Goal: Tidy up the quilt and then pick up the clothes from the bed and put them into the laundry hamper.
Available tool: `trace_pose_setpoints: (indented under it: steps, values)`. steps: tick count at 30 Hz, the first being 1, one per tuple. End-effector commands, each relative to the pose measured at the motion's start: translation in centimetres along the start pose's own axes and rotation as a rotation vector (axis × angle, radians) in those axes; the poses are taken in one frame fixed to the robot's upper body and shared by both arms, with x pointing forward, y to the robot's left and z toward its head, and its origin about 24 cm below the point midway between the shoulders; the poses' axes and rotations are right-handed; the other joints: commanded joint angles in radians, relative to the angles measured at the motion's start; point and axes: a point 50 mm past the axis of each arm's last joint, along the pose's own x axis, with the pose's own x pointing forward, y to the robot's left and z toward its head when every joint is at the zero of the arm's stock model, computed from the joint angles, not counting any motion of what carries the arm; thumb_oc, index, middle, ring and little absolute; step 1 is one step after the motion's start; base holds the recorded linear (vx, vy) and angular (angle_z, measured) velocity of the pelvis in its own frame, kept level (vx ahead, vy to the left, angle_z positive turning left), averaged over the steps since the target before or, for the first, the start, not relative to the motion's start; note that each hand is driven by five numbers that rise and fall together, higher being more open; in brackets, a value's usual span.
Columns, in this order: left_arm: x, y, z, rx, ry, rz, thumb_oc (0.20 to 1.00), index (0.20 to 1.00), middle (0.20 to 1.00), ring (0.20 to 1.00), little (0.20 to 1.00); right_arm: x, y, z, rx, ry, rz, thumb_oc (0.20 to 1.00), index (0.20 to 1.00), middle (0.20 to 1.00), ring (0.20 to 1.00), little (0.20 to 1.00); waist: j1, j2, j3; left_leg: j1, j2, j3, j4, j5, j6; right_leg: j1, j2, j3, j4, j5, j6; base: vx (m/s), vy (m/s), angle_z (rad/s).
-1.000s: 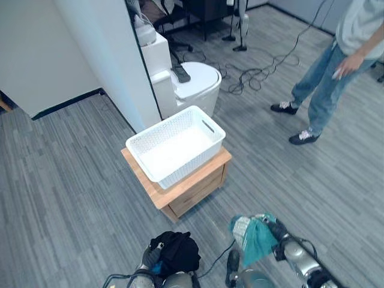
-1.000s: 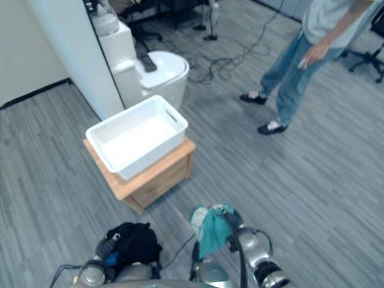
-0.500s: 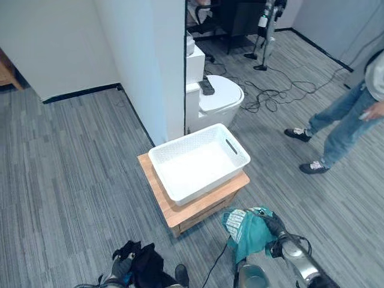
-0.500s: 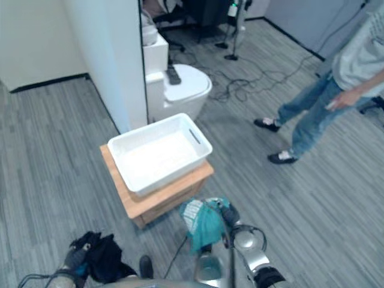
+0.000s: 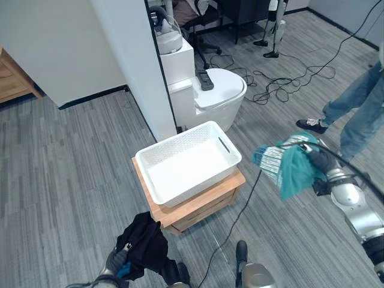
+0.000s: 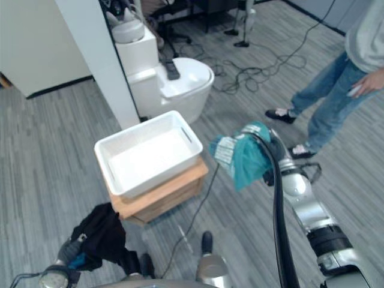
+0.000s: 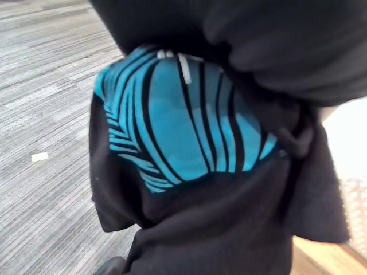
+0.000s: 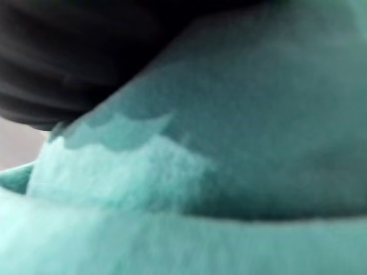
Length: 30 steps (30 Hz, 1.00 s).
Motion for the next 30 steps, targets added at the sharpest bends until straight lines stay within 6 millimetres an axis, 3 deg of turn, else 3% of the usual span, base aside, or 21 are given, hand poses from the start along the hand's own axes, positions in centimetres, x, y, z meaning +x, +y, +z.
trace_pose_setpoints:
  steps: [1, 4, 7, 9, 10, 15, 19, 20, 23, 24, 25, 30]
  values:
    - [0.3, 3.7, 0.2, 0.026, -0.008, 0.083, 0.2, 0.2, 0.2, 0.2, 0.2, 3.4, -0.9, 5.8, -0.014, -0.28, -0.03, 0.2, 0.2, 0.2, 0.2, 0.2, 0.022, -0.009, -0.027, 0.063, 0.016, 0.058, 0.004, -0.086, -0.03, 0.008, -0.028, 0.016, 0.004, -0.119, 0.087, 0.06, -0.004, 0.01]
    - [0.1, 4.1, -0.1, 0.014, 0.0, 0.086, 0.2, 0.2, 0.2, 0.2, 0.2, 5.2, -0.4, 9.0, -0.011, -0.391, -0.003, 0.2, 0.2, 0.2, 0.2, 0.2, 0.037, -0.015, -0.02, 0.07, 0.025, 0.07, 0.002, -0.085, -0.033, 0.004, -0.034, 0.014, 0.004, -0.111, 0.091, 0.03, -0.011, -0.06]
    - [0.8, 4.1, 1.0, 0.016, -0.028, 0.092, 0.2, 0.2, 0.2, 0.2, 0.2, 7.0, 1.1, 12.8, -0.033, -0.514, 0.034, 0.2, 0.2, 0.2, 0.2, 0.2, 0.053, -0.016, -0.001, 0.056, 0.029, 0.071, 0.002, -0.08, -0.037, -0.016, -0.042, 0.013, 0.004, -0.101, 0.095, -0.02, -0.004, 0.06]
    - [1.2, 4.5, 2.0, 0.018, -0.064, 0.104, 0.2, 0.2, 0.2, 0.2, 0.2, 8.1, 1.1, 15.5, -0.122, -0.602, 0.03, 0.2, 0.2, 0.2, 0.2, 0.2, 0.066, -0.011, 0.028, 0.032, 0.029, 0.066, 0.002, -0.072, -0.039, -0.041, -0.048, 0.014, 0.004, -0.093, 0.097, -0.11, 0.006, -0.08]
    - [1.5, 5.5, 3.2, 0.019, -0.104, 0.127, 0.2, 0.2, 0.2, 0.2, 0.2, 9.3, 0.6, 17.6, -0.265, -0.658, 0.011, 0.2, 0.2, 0.2, 0.2, 0.2, 0.085, -0.003, 0.053, -0.001, 0.029, 0.061, 0.002, -0.061, -0.041, -0.071, -0.058, 0.008, 0.004, -0.084, 0.098, -0.09, 0.004, 0.05]
    - [2.0, 7.6, 5.2, 0.024, -0.177, 0.17, 0.2, 0.2, 0.2, 0.2, 0.2, 11.0, 0.5, 19.3, -0.406, -0.669, 0.003, 0.2, 0.2, 0.2, 0.2, 0.2, 0.112, 0.017, 0.094, -0.073, 0.025, 0.05, 0.002, -0.035, -0.049, -0.133, -0.072, 0.004, 0.004, -0.063, 0.104, -0.08, 0.007, 0.22]
    - [2.0, 9.1, 6.6, 0.014, -0.23, 0.193, 0.2, 0.2, 0.2, 0.2, 0.2, 12.1, 0.0, 18.7, -0.504, -0.62, -0.013, 0.2, 0.2, 0.2, 0.2, 0.2, 0.137, 0.044, 0.13, -0.136, 0.028, 0.04, 0.002, -0.013, -0.06, -0.186, -0.087, 0.0, 0.004, -0.045, 0.112, -0.06, -0.006, 0.17]
    - [2.9, 9.3, 10.8, 0.026, -0.351, 0.215, 0.2, 0.2, 0.2, 0.2, 0.2, 12.1, 2.4, 17.7, -0.582, -0.61, 0.035, 0.2, 0.2, 0.2, 0.2, 0.2, 0.146, 0.071, 0.154, -0.167, 0.032, 0.038, 0.002, -0.007, -0.066, -0.216, -0.094, -0.003, 0.004, -0.034, 0.12, -0.06, 0.001, 0.25]
    - [2.9, 8.7, 10.3, -0.009, -0.341, 0.222, 0.2, 0.2, 0.2, 0.2, 0.2, 12.7, 2.7, 16.6, -0.663, -0.56, 0.033, 0.2, 0.2, 0.2, 0.2, 0.2, 0.156, 0.078, 0.161, -0.19, 0.032, 0.033, 0.002, 0.0, -0.068, -0.237, -0.102, -0.003, 0.004, -0.027, 0.122, -0.02, -0.034, 0.08]
    - [3.0, 8.1, 10.0, -0.028, -0.328, 0.219, 0.2, 0.2, 0.2, 0.2, 0.2, 13.0, 2.8, 16.3, -0.751, -0.551, 0.024, 1.0, 1.0, 1.0, 1.0, 1.0, 0.159, 0.084, 0.167, -0.204, 0.035, 0.03, 0.002, 0.005, -0.072, -0.248, -0.106, -0.002, 0.004, -0.025, 0.124, -0.01, -0.021, 0.1]
    - [3.1, 7.3, 9.7, -0.033, -0.317, 0.21, 0.2, 0.2, 0.2, 0.2, 0.2, 12.9, 3.7, 15.7, -0.857, -0.561, 0.04, 1.0, 1.0, 1.0, 1.0, 1.0, 0.158, 0.089, 0.171, -0.214, 0.036, 0.027, 0.002, 0.006, -0.075, -0.255, -0.111, -0.003, 0.004, -0.022, 0.127, -0.01, -0.02, 0.05]
    - [3.5, 5.6, 10.2, -0.053, -0.327, 0.202, 0.2, 0.2, 0.2, 0.2, 0.2, 12.4, 5.6, 14.3, -0.97, -0.573, 0.042, 1.0, 1.0, 1.0, 1.0, 1.0, 0.146, 0.093, 0.156, -0.215, 0.033, 0.017, 0.002, 0.0, -0.072, -0.252, -0.119, 0.001, 0.004, -0.024, 0.128, 0.03, 0.017, 0.09]
